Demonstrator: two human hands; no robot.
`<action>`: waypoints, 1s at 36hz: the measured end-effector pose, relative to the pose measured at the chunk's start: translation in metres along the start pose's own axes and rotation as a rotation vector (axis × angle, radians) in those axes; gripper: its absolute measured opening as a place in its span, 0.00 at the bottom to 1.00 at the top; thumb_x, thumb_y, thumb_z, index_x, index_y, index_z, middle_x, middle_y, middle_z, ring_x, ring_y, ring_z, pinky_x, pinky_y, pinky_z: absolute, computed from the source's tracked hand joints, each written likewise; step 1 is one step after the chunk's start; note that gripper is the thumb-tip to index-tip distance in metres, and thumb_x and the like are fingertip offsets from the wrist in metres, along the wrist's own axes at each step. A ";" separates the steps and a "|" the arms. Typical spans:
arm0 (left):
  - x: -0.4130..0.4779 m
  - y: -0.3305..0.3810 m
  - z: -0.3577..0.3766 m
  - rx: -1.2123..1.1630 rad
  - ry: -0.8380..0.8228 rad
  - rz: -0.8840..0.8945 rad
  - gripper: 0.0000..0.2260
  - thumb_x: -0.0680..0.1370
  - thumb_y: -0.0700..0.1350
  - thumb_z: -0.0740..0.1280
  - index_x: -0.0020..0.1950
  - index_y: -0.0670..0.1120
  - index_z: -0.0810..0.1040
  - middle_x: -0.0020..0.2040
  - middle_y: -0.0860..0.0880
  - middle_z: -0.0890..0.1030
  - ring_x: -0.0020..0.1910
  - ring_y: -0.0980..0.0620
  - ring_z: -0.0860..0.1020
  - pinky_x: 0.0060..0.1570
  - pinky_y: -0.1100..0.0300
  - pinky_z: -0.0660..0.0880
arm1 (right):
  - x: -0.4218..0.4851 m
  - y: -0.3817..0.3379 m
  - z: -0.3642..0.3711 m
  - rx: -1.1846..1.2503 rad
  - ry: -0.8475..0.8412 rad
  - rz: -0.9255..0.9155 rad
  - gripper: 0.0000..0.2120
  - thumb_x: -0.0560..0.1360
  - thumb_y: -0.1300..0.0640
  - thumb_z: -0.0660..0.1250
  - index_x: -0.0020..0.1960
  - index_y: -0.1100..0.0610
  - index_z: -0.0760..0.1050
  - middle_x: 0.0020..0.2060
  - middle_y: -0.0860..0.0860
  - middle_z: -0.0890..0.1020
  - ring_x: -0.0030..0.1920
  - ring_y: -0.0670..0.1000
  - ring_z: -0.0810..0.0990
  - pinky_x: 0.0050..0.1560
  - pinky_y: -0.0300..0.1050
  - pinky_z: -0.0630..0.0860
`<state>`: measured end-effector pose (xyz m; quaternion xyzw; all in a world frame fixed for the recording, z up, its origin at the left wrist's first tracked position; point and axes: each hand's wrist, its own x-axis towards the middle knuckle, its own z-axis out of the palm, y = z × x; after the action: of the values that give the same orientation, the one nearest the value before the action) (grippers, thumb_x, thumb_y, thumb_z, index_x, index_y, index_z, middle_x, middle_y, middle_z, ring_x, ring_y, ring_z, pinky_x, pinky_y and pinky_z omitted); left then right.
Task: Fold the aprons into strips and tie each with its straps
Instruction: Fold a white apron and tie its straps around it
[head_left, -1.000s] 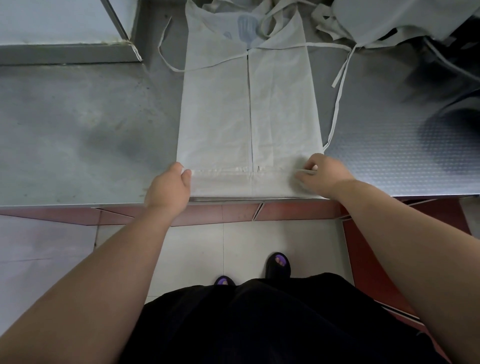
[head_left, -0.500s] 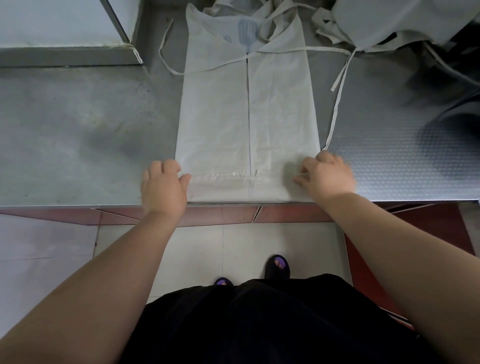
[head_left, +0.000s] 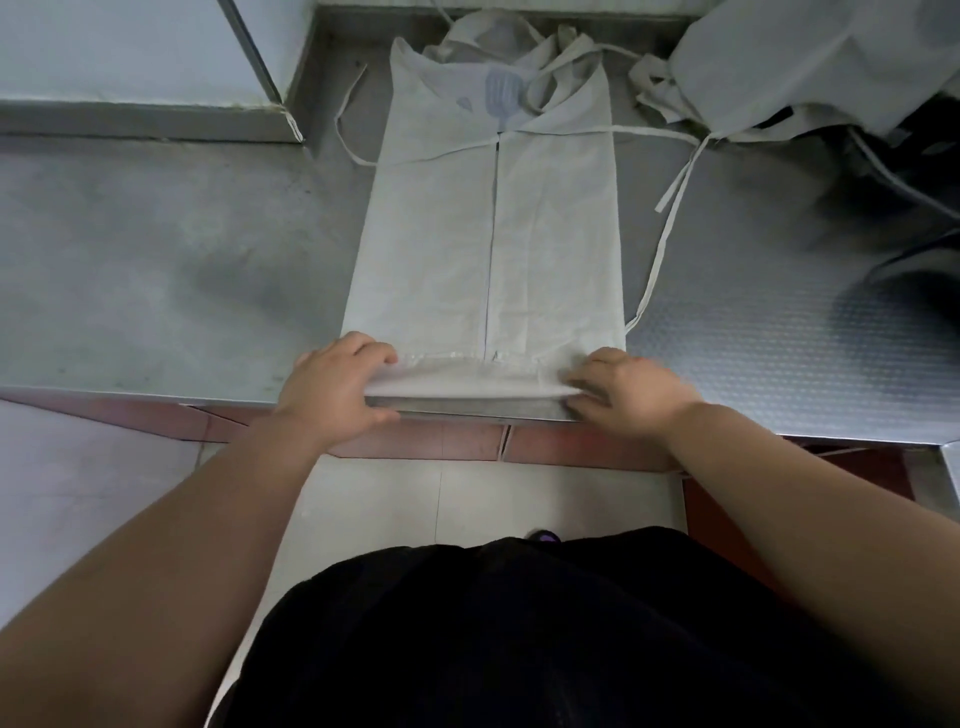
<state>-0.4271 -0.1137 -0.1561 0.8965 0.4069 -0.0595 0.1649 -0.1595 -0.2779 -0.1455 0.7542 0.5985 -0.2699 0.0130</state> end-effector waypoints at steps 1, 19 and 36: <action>0.002 -0.001 -0.001 -0.032 -0.024 -0.020 0.25 0.66 0.52 0.77 0.61 0.52 0.75 0.60 0.52 0.74 0.57 0.49 0.74 0.58 0.54 0.67 | 0.002 0.003 -0.002 0.020 0.030 -0.016 0.08 0.78 0.51 0.62 0.48 0.52 0.77 0.52 0.56 0.77 0.55 0.59 0.76 0.51 0.45 0.68; 0.044 -0.018 -0.018 -0.605 0.020 -0.389 0.03 0.76 0.45 0.69 0.47 0.47 0.79 0.41 0.46 0.79 0.42 0.46 0.76 0.40 0.60 0.66 | 0.037 0.010 -0.025 0.555 0.227 0.508 0.10 0.76 0.57 0.65 0.56 0.59 0.72 0.47 0.55 0.77 0.43 0.55 0.73 0.39 0.43 0.67; 0.046 -0.017 -0.001 -0.515 0.269 -0.459 0.11 0.76 0.46 0.68 0.54 0.42 0.73 0.50 0.47 0.77 0.44 0.49 0.72 0.42 0.61 0.63 | 0.029 0.002 -0.006 0.539 0.376 0.569 0.20 0.76 0.65 0.58 0.68 0.56 0.63 0.46 0.53 0.75 0.47 0.56 0.74 0.45 0.45 0.66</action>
<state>-0.4093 -0.0706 -0.1706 0.7108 0.6171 0.1278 0.3123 -0.1514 -0.2503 -0.1538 0.9016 0.2669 -0.2601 -0.2197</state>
